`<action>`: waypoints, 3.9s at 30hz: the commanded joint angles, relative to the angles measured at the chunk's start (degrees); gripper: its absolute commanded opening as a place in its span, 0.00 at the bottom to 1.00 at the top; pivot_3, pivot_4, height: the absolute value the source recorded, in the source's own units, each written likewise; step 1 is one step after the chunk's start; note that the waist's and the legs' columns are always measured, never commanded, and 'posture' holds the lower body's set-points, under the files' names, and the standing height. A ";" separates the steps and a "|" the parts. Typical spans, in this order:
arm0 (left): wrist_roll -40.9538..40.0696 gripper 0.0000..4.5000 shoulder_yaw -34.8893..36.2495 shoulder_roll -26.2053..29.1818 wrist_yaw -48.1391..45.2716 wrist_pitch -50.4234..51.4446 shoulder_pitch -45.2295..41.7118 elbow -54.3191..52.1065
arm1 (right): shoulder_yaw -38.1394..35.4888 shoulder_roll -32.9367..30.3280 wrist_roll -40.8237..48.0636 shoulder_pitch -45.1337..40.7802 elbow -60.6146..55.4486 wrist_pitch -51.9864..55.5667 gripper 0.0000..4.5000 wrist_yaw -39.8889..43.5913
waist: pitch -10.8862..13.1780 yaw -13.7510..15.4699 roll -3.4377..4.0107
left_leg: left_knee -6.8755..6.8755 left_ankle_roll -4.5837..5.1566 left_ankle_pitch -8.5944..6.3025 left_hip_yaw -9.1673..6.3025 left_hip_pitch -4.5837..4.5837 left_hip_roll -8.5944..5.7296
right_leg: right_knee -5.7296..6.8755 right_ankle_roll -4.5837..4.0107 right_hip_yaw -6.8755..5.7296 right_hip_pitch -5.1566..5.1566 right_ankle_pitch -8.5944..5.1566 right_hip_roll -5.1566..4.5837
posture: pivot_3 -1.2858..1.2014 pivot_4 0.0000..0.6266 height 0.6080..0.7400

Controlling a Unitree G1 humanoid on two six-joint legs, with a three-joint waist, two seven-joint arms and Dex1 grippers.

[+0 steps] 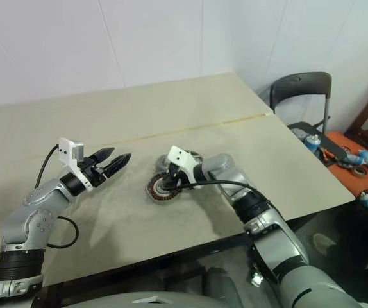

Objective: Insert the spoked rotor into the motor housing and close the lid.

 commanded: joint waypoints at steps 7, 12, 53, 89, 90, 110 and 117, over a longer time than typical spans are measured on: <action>-0.27 0.91 1.27 0.93 -0.18 -0.52 -0.46 -1.11 | -2.62 -0.49 3.30 -2.89 -1.64 1.64 0.16 1.57 | 0.00 0.28 -0.01 | 0.04 0.01 0.00 -0.02 -0.03 -0.04 | -0.01 0.00 -0.01 0.00 0.00 -0.03 | 0.52 0.00 1.00; -0.27 0.91 1.30 1.02 -0.34 -0.68 -0.41 -1.00 | -2.08 -1.36 3.06 -2.22 -1.77 1.21 0.16 1.62 | 0.00 0.14 -0.01 | 0.04 0.01 0.00 -0.01 -0.03 -0.03 | 0.00 0.00 -0.01 0.00 0.00 -0.02 | 0.52 0.00 1.00; 0.30 0.91 0.63 0.54 -0.10 -1.26 -0.30 -0.32 | -6.56 -3.57 10.03 -2.21 -7.07 11.02 0.49 4.24 | -0.02 0.15 -0.03 | 0.24 -0.16 0.10 0.00 0.07 -0.03 | 0.44 -0.05 0.01 -0.02 0.02 -0.01 | 0.52 0.00 1.00; -0.11 0.91 0.69 0.29 -0.05 -0.94 0.81 -1.68 | -1.57 2.08 1.66 3.87 5.48 -1.46 0.00 -9.10 | -0.06 0.13 -0.07 | 0.23 -0.16 0.10 0.01 0.13 -0.02 | 0.48 -0.05 0.01 0.03 0.01 0.00 | 0.52 0.00 1.00; -0.10 0.91 0.62 0.28 -0.05 -0.91 0.87 -1.73 | -1.61 2.11 1.41 3.89 5.75 -1.95 0.00 -9.34 | -0.06 0.09 -0.07 | 0.23 -0.17 0.10 0.01 0.20 -0.02 | 0.49 -0.05 0.02 0.09 0.01 0.00 | 0.52 0.00 1.00; 0.08 0.91 -0.03 0.09 -0.58 -0.81 -0.71 -0.29 | -8.76 3.49 10.45 1.69 -2.36 8.22 0.00 -9.72 | -0.04 0.20 -0.07 | 0.19 -0.19 0.11 0.00 0.09 -0.03 | 0.54 -0.07 0.03 -0.04 -0.02 -0.01 | 0.52 0.00 1.00; 0.01 0.91 0.31 0.13 -0.60 -0.69 -0.52 -0.26 | -3.80 1.81 5.17 4.84 0.16 3.05 0.00 -9.83 | -0.05 0.04 -0.07 | 0.20 -0.20 0.12 0.01 0.08 -0.03 | 0.58 -0.07 0.04 -0.09 -0.02 0.00 | 0.52 0.00 1.00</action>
